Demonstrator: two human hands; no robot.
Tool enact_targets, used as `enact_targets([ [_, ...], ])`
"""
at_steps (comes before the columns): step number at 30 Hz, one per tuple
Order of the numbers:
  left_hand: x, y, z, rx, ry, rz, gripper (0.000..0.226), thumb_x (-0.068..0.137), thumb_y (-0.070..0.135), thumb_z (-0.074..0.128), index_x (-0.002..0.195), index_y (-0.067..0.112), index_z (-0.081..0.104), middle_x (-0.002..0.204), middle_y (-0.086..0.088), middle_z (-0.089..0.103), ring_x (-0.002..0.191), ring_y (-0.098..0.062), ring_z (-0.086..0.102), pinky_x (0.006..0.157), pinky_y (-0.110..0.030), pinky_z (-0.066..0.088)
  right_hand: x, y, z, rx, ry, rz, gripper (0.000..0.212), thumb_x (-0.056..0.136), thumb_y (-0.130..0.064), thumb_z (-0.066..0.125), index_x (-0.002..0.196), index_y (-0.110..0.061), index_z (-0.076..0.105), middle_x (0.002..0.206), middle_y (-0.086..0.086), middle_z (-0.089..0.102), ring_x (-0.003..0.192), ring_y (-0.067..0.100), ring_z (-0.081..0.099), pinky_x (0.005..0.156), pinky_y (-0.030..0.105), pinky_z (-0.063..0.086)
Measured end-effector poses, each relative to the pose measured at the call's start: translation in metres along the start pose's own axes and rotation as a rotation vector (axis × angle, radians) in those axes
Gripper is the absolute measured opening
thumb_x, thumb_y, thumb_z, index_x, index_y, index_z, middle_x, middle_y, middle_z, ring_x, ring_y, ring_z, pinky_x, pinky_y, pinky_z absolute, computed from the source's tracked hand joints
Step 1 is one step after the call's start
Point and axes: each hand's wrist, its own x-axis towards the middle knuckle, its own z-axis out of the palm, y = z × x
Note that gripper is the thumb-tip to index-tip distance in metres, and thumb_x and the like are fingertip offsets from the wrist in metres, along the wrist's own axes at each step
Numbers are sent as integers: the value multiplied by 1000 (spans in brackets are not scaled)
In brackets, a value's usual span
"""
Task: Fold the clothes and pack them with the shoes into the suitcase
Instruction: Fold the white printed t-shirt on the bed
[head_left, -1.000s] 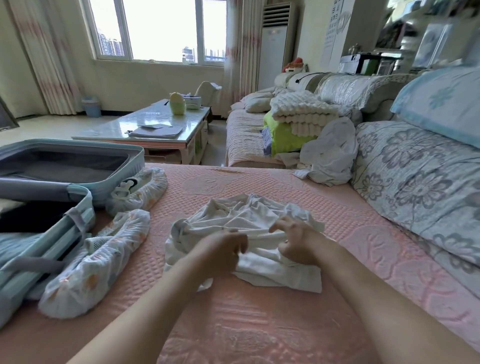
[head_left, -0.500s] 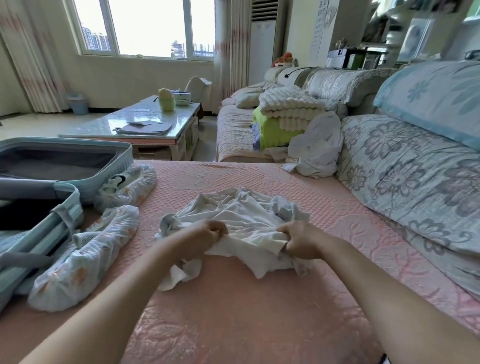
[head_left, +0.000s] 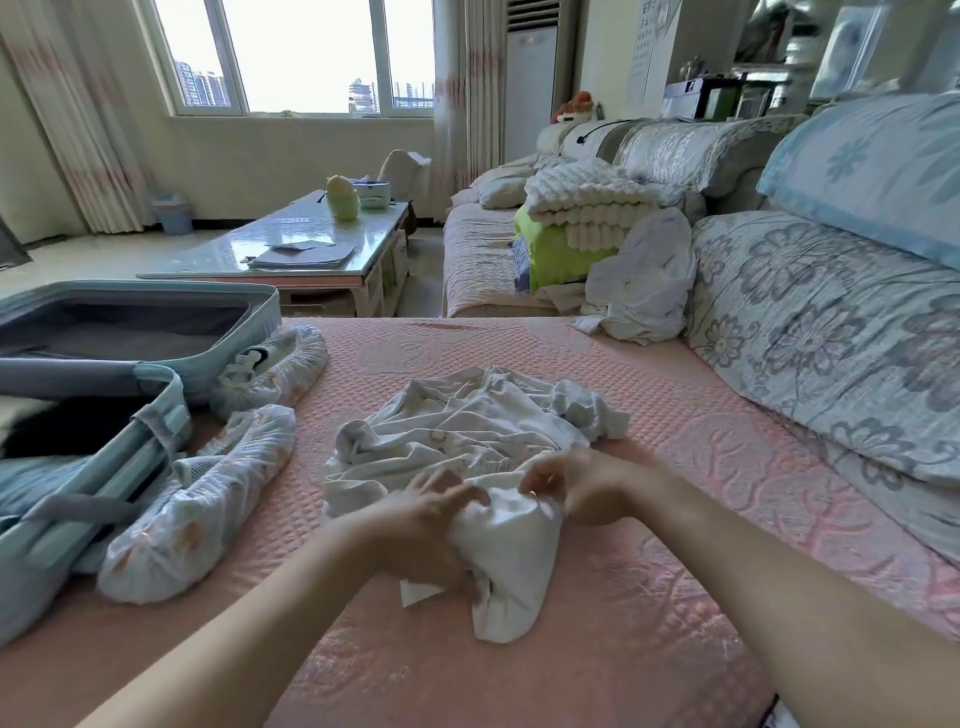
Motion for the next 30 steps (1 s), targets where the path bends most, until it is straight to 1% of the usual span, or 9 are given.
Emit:
enact_targets([
  [3, 10, -9, 15, 47, -11, -54, 97, 65, 39, 81, 142, 49, 24, 137, 6, 30, 127, -17, 32, 104, -38, 42, 6, 1, 11, -279, -67, -47, 70, 71, -35, 75, 135, -49, 47, 139, -8, 41, 128, 13, 36, 112, 35, 35],
  [9, 13, -23, -14, -246, 304, -124, 72, 78, -5, 60, 138, 30, 40, 131, 4, 40, 102, -19, 52, 72, -30, 51, 2, -9, 3, -224, 321, -122, 30, 84, -4, 54, 87, -29, 70, 90, -11, 64, 87, 11, 59, 74, 15, 46],
  [12, 5, -30, -25, -276, 331, -184, 59, 82, -4, 56, 128, 29, 40, 108, 7, 45, 84, -11, 51, 51, -10, 37, -2, 10, -16, -306, 553, -61, 28, 83, -6, 54, 64, -27, 54, 72, -7, 58, 71, 19, 55, 83, 37, 53],
  [14, 3, -35, -28, -316, 352, -175, 57, 80, -5, 58, 119, 32, 39, 109, 6, 51, 87, -12, 53, 53, -9, 36, -6, 21, -22, -435, 644, 116, 24, 86, -9, 51, 72, -23, 65, 79, 1, 64, 81, 26, 59, 88, 37, 50],
  [18, -2, -30, -21, -203, 220, -235, 53, 83, 1, 60, 121, 34, 43, 119, 12, 53, 84, -8, 56, 55, -17, 39, -3, 18, -15, -373, 596, 252, 35, 89, -10, 47, 111, -24, 70, 116, 7, 60, 108, 31, 55, 92, 38, 48],
  [23, 4, -15, -17, 69, 269, -324, 47, 89, 10, 55, 124, 39, 47, 131, 12, 52, 98, -18, 60, 62, -28, 39, -11, -17, 2, -87, 413, -18, 11, 84, -35, 59, 90, -32, 51, 79, -10, 57, 71, 9, 57, 61, 21, 47],
  [26, 13, -12, -17, 23, 297, -400, 42, 92, 16, 48, 130, 31, 41, 127, 1, 59, 99, -24, 62, 72, -31, 46, -10, -19, 15, -84, 136, -27, 39, 80, -47, 72, 112, -30, 58, 114, -8, 63, 108, 16, 60, 86, 24, 47],
  [28, 16, -13, -16, 23, 216, -338, 42, 92, 29, 50, 133, 28, 40, 133, -1, 56, 112, -26, 57, 89, -36, 43, -5, -11, 19, -270, 1, 1, 72, 79, -50, 74, 143, -33, 46, 155, -4, 39, 147, 20, 31, 117, 29, 26],
  [30, 17, -14, -16, 108, 136, -204, 55, 88, 48, 53, 139, 35, 39, 146, 7, 45, 132, -20, 43, 109, -40, 30, 2, -3, 20, -356, 23, 7, 78, 81, -45, 74, 150, -36, 40, 166, -4, 18, 154, 18, 12, 123, 33, 10],
])
